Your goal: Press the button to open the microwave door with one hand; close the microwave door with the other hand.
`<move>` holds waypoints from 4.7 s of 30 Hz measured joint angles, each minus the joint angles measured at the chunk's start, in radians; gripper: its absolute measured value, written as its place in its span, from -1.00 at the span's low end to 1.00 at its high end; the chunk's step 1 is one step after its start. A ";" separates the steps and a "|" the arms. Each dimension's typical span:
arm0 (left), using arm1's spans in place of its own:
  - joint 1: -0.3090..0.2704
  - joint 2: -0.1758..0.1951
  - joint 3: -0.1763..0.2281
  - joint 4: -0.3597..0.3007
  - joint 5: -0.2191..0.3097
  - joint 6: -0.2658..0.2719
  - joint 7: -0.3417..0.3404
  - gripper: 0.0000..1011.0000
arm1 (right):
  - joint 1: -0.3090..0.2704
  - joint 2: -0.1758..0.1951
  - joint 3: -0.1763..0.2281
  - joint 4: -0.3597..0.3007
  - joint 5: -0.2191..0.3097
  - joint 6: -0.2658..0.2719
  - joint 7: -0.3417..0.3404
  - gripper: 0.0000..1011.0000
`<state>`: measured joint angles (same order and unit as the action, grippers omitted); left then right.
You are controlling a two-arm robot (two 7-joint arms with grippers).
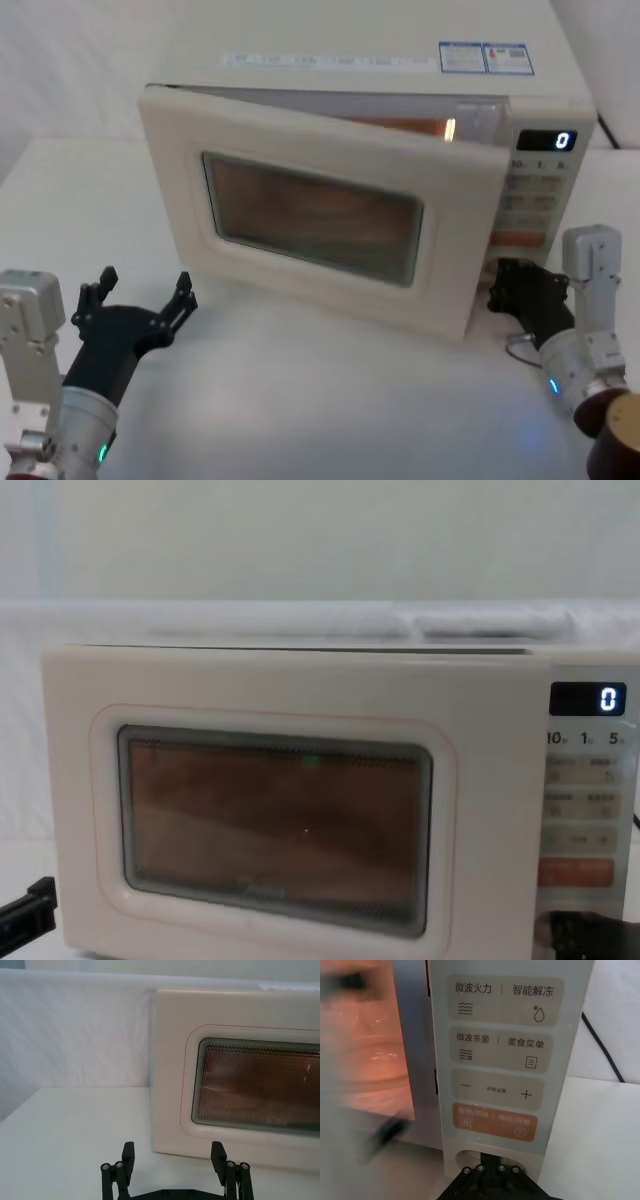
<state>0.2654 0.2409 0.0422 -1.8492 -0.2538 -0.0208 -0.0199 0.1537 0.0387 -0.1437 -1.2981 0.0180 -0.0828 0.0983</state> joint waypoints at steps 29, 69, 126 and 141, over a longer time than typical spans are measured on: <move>0.000 0.000 0.000 0.000 0.000 0.000 0.000 0.98 | -0.123 0.054 0.001 -0.147 0.017 0.018 0.040 -1.00; 0.000 0.000 0.000 0.000 0.000 0.000 0.000 0.98 | -0.243 0.155 0.021 -0.309 0.109 -0.035 0.114 0.36; 0.000 0.000 0.000 0.000 0.000 0.000 0.000 0.98 | -0.251 0.164 0.016 -0.312 0.113 -0.033 0.128 0.98; 0.000 0.000 0.000 0.000 0.000 0.000 0.000 0.98 | -0.251 0.164 0.016 -0.312 0.113 -0.033 0.128 0.98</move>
<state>0.2655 0.2410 0.0421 -1.8492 -0.2538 -0.0208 -0.0199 -0.0974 0.2028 -0.1272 -1.6104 0.1309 -0.1160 0.2262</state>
